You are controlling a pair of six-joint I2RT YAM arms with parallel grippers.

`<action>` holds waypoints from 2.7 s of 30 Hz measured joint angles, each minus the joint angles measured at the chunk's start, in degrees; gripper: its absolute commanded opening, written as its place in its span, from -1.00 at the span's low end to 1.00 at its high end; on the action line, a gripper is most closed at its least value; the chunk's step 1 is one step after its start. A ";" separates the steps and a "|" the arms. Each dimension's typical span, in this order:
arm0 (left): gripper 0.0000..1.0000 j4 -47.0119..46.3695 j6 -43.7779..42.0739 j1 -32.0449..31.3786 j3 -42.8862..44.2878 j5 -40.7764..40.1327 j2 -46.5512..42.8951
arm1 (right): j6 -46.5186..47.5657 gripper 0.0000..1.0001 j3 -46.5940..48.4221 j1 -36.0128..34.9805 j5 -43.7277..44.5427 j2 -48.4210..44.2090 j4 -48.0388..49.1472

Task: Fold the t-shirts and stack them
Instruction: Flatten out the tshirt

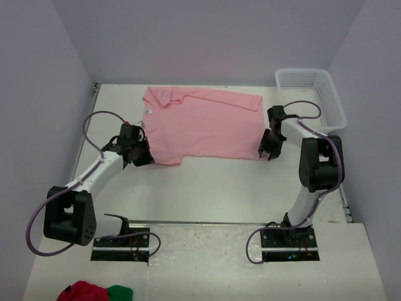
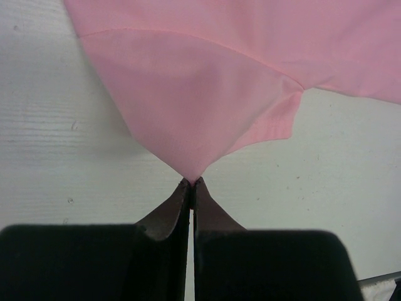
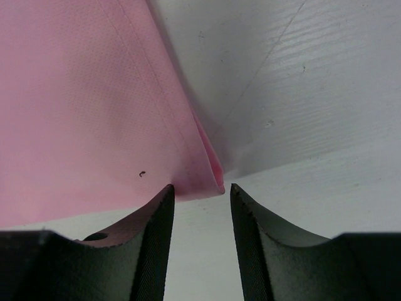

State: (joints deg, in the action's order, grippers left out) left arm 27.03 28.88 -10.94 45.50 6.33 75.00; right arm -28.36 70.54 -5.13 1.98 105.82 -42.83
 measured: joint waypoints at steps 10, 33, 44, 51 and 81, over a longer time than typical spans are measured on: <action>-1.00 -0.11 -0.28 0.20 0.00 1.42 -0.81 | -0.83 -0.58 0.07 0.00 -0.02 0.00 -0.13; -1.00 0.00 -0.59 0.90 0.04 1.11 -4.33 | -0.22 -1.00 0.17 -1.01 0.24 -0.24 0.52; -1.00 2.62 -2.99 1.11 4.87 -4.44 -16.06 | 3.06 -1.00 4.74 -15.85 7.69 -8.55 1.29; -1.00 4.42 -5.31 1.14 14.05 -7.23 -24.39 | 5.33 -1.00 10.19 -19.71 14.29 -19.98 -0.26; -1.00 3.48 -16.70 1.18 72.96 0.44 -24.94 | 21.44 -1.00 51.89 -29.38 11.45 -50.71 -13.49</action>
State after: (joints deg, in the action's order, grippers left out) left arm 30.50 12.19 -9.76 118.45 6.76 50.06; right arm -6.92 122.43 -34.50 13.43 55.11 -56.31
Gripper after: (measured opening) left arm 0.007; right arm 0.006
